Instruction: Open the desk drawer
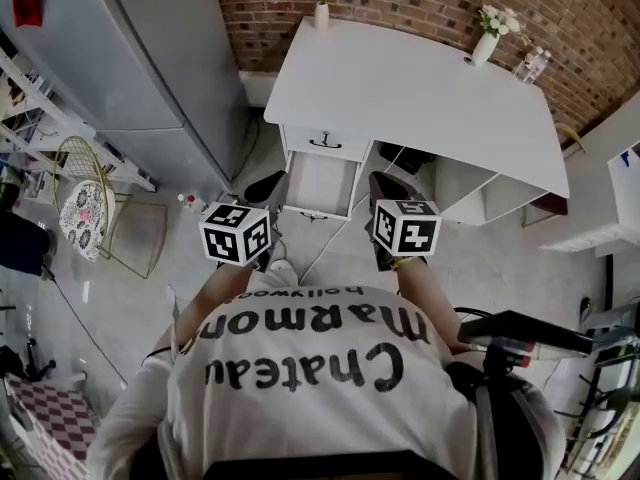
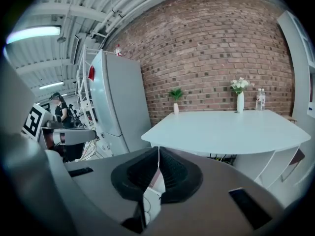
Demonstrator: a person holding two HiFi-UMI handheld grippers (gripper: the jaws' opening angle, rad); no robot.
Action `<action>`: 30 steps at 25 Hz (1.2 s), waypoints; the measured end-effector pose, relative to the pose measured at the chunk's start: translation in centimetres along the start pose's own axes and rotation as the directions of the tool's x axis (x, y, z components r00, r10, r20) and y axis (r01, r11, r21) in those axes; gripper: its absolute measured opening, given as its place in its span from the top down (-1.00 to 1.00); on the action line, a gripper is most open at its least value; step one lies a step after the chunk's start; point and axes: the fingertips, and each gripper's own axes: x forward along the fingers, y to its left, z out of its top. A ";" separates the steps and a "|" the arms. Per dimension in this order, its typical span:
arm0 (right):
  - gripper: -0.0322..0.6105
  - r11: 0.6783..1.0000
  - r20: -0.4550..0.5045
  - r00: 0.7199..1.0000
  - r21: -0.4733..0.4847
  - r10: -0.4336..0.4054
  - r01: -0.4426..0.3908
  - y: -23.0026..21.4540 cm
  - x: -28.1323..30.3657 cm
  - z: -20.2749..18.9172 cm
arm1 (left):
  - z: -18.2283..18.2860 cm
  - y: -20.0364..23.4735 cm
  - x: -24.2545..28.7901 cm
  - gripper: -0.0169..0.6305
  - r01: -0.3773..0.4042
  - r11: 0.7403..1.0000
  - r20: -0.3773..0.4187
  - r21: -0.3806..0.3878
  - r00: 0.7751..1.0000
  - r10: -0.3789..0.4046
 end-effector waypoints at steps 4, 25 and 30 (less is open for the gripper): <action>0.86 0.997 -0.042 0.999 0.073 -0.023 0.026 -1.3 0.2 -1.2 | -0.5 1.1 -0.4 0.90 -0.028 0.996 0.012 -0.082 1.000 0.029; 0.86 0.993 -0.123 0.992 0.110 -0.015 0.029 -1.2 1.3 -3.8 | -1.8 1.9 -0.5 0.90 -0.040 0.991 0.002 -0.131 0.999 0.040; 0.86 0.993 -0.129 0.992 0.111 -0.014 0.029 -1.2 1.5 -3.7 | -1.6 2.0 -0.6 0.90 -0.045 0.990 0.003 -0.137 0.999 0.046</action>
